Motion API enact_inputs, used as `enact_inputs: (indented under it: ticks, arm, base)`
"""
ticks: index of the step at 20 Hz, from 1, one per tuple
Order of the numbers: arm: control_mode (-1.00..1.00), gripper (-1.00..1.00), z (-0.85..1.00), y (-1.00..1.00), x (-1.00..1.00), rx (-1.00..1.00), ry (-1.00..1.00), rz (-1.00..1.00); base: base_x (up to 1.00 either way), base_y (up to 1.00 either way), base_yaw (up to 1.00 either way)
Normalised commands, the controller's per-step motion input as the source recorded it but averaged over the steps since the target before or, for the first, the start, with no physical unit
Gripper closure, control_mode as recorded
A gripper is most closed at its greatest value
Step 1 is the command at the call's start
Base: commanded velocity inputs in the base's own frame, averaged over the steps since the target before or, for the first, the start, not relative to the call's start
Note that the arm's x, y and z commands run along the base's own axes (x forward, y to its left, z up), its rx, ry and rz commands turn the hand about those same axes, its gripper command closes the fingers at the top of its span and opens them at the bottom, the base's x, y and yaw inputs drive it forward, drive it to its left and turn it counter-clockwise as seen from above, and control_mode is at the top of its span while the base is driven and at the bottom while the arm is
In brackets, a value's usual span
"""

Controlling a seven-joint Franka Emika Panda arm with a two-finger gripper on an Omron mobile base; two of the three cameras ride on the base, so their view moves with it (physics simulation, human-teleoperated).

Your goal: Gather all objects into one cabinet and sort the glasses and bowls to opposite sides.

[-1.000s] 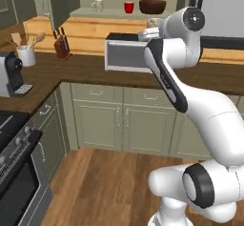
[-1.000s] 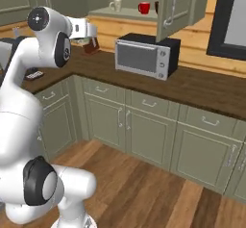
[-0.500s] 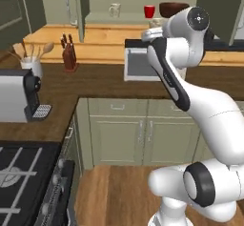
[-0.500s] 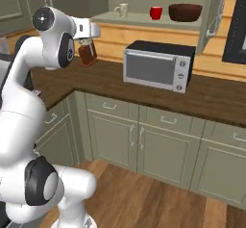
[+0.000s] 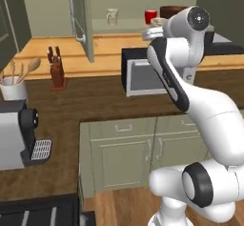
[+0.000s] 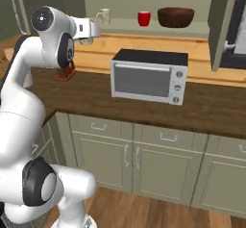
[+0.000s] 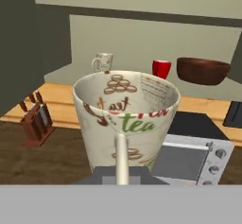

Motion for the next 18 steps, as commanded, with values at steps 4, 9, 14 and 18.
enact_inputs:
  ticks: [4,9,14,18]
  arm:
    - [1.00,1.00,0.00,0.00,0.00,0.00,0.00,0.00]
    - [1.00,1.00,0.00,0.00,0.00,0.00,0.00,0.00]
    - [1.00,1.00,0.00,0.00,0.00,0.00,0.00,0.00]
    - [1.00,1.00,0.00,0.00,0.00,0.00,0.00,0.00]
  base:
    - [1.00,0.01,-0.15]
    - [1.00,0.13,-0.09]
    - [1.00,0.54,-0.12]
    - [0.35,0.23,-0.08]
